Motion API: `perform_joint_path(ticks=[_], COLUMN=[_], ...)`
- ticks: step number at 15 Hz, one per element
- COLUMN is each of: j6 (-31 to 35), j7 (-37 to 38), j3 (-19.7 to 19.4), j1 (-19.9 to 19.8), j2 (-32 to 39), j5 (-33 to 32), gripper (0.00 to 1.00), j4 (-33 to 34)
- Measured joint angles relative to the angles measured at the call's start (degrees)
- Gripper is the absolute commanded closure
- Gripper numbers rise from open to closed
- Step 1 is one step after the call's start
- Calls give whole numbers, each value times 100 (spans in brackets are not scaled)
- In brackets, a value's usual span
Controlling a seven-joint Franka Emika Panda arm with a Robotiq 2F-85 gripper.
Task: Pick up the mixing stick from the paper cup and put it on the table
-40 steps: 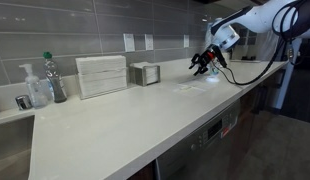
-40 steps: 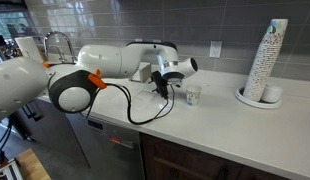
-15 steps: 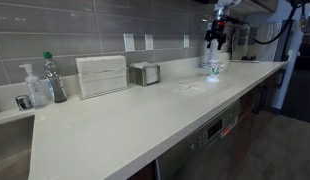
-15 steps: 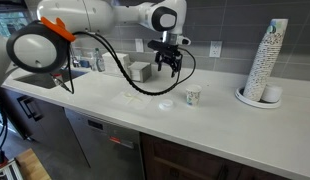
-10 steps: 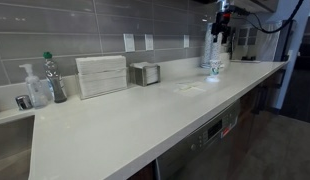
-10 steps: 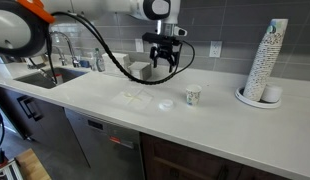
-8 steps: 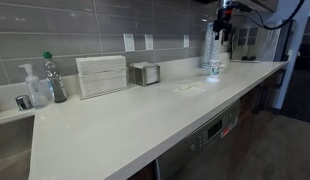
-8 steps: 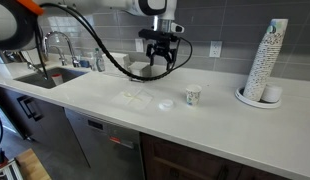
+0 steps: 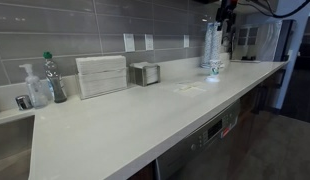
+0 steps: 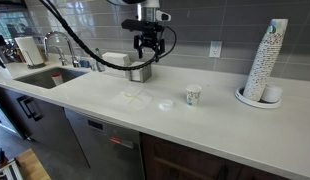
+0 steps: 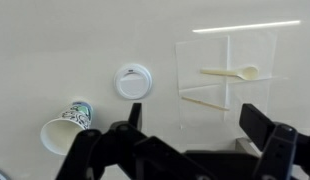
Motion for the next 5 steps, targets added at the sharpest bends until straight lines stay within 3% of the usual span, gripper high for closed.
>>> perform_joint_path(ticks=[5], j6=[423], j7=[216], j3=[16], j1=[235], j2=[-595], j5=[-14], gripper=[0], j4=[-815])
